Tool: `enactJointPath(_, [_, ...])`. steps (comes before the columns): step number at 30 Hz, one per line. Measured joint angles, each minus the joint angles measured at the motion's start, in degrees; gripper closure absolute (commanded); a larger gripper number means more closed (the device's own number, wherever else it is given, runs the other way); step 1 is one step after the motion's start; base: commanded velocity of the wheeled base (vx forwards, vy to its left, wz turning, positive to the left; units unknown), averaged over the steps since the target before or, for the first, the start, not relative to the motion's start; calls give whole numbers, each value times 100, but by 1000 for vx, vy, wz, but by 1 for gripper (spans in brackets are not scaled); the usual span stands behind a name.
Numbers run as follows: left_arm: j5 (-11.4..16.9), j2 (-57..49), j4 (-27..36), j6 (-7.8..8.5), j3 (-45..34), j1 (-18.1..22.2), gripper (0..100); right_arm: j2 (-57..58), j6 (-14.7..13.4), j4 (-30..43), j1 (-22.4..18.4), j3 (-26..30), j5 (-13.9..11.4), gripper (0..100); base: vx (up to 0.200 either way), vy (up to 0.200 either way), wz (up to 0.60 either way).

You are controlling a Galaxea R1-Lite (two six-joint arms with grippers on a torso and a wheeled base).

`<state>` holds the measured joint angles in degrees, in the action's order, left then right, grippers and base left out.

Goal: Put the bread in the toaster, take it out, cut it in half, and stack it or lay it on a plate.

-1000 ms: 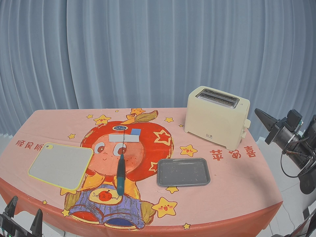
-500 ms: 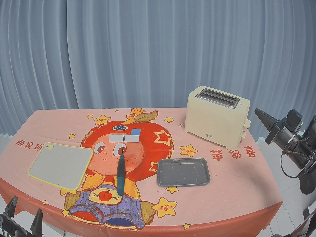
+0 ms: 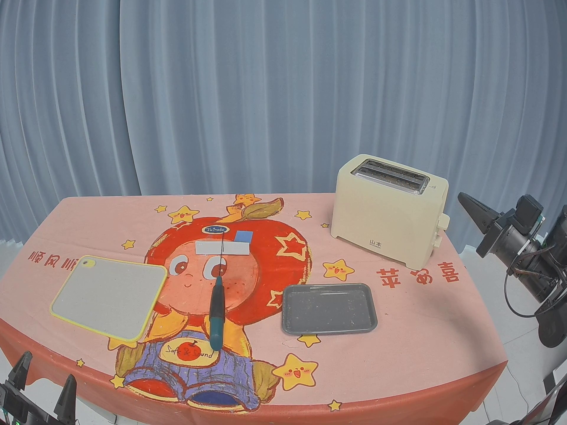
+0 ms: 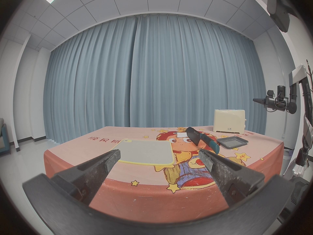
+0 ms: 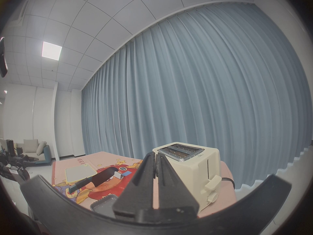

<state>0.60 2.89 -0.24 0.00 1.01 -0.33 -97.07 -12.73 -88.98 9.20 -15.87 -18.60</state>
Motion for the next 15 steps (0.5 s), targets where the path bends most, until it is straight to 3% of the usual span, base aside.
enactJointPath(15, [2, 0, 2, 5, 0, -5, 0, 2, -2, 0, -33, -9, -2, 100, 0, 0, 0])
